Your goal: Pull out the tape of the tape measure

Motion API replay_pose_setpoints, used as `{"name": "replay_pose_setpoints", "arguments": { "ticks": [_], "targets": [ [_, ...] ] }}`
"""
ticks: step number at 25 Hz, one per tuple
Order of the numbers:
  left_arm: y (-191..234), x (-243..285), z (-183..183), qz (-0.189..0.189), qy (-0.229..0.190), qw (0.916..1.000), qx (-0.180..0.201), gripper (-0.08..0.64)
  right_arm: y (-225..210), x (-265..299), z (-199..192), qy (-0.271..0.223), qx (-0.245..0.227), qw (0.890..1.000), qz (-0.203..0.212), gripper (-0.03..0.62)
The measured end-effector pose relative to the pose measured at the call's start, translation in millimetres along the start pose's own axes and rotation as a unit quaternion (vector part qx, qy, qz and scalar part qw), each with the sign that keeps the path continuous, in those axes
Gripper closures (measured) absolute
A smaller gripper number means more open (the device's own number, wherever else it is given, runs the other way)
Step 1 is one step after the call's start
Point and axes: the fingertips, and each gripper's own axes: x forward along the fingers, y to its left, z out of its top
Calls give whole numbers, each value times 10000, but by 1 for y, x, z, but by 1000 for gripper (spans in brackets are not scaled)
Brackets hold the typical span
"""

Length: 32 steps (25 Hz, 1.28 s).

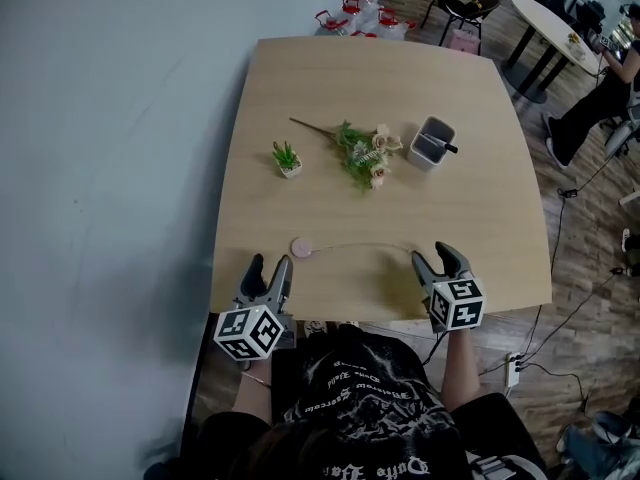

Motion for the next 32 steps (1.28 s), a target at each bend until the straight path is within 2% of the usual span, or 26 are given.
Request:
{"name": "replay_pose_setpoints", "arguments": {
  "ticks": [2,5,8,10,13,22,25,26,29,31,32],
  "targets": [
    [-15,3,8,-180,-21,9991,393,296,3,-10,20,-261,-203,9994,-53,342],
    [-37,2,20,-407,-79,9932,1085,296,9,-28,49,-666,-486,9965,-145,342],
    [-51,-7,33,-529,-280,9874,1467,296,17,-46,71,-1057,-695,9917,-248,342],
    [-56,-12,37,-572,-400,9862,1502,296,23,-54,75,-1169,-870,9889,-303,342],
    [-58,-16,38,-573,-458,9857,1518,296,28,-58,71,-1085,-1089,9875,-334,342],
    [-62,-17,36,-687,-399,9821,1708,295,31,-64,76,-1203,-1072,9863,-342,342],
    [-67,-17,32,-862,-317,9803,1750,296,38,-62,72,-1144,-1290,9845,-331,345],
    [-69,-17,29,-957,-250,9791,1776,296,41,-61,70,-1104,-1378,9837,-344,360],
    [-75,-18,21,-1096,-159,9769,1828,324,47,-63,69,-1156,-1429,9824,-321,464],
    [-75,-18,19,-1090,-170,9770,1823,416,48,-65,72,-1265,-1401,9815,-308,536],
    [-74,-18,19,-1042,-174,9772,1840,455,48,-67,73,-1313,-1388,9811,-306,549]
  ]
}}
